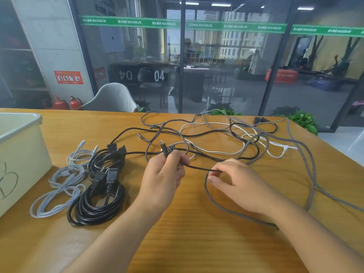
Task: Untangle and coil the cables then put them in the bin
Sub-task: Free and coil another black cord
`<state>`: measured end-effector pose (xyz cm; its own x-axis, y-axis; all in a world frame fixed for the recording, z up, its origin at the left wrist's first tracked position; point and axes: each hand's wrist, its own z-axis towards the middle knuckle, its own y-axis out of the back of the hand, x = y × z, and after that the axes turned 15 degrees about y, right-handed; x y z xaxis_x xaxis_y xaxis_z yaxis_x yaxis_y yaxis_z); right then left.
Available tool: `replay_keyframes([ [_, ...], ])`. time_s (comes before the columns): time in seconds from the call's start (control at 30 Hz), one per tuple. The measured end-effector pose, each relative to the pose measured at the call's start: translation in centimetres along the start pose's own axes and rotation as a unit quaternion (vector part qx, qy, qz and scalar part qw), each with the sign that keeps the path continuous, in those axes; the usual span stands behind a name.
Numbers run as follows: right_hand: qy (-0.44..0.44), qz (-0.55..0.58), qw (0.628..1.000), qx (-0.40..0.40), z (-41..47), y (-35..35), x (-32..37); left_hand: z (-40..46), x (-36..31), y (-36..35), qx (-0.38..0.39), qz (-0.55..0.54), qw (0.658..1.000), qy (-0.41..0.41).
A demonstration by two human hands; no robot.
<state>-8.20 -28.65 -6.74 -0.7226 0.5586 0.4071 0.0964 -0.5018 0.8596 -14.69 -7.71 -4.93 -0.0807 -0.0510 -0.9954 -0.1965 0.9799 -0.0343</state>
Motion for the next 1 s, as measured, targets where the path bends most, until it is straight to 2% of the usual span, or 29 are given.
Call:
replay_keyframes([
  [0.1, -0.022, -0.026, 0.999, 0.010, 0.0, 0.3, -1.7, -0.1, -0.2, 0.1, 0.001, 0.002, 1.000, 0.007],
  [0.27, -0.026, -0.039, 0.999, -0.017, 0.3, 0.5, -2.6, -0.5, -0.6, 0.1, 0.012, 0.005, 1.000, 0.021],
  [0.47, -0.056, -0.067, 0.995, -0.049, 0.2, 1.5, -4.3, -1.0, -0.8, 0.1, 0.062, 0.027, 0.998, 0.011],
  [0.6, -0.082, -0.050, 0.994, -0.043, -0.4, 1.9, -5.1, -1.1, -1.0, 0.4, 0.083, 0.040, 0.996, 0.000],
  [0.8, 0.026, 0.008, 1.000, 0.011, -0.5, 1.6, -2.2, -0.2, -0.6, 0.9, 0.038, 0.015, 0.999, 0.021],
  [1.0, 0.072, 0.056, 0.985, 0.146, -1.1, 3.1, 3.0, 0.6, -0.3, 1.3, -0.009, 0.003, 1.000, 0.009],
])
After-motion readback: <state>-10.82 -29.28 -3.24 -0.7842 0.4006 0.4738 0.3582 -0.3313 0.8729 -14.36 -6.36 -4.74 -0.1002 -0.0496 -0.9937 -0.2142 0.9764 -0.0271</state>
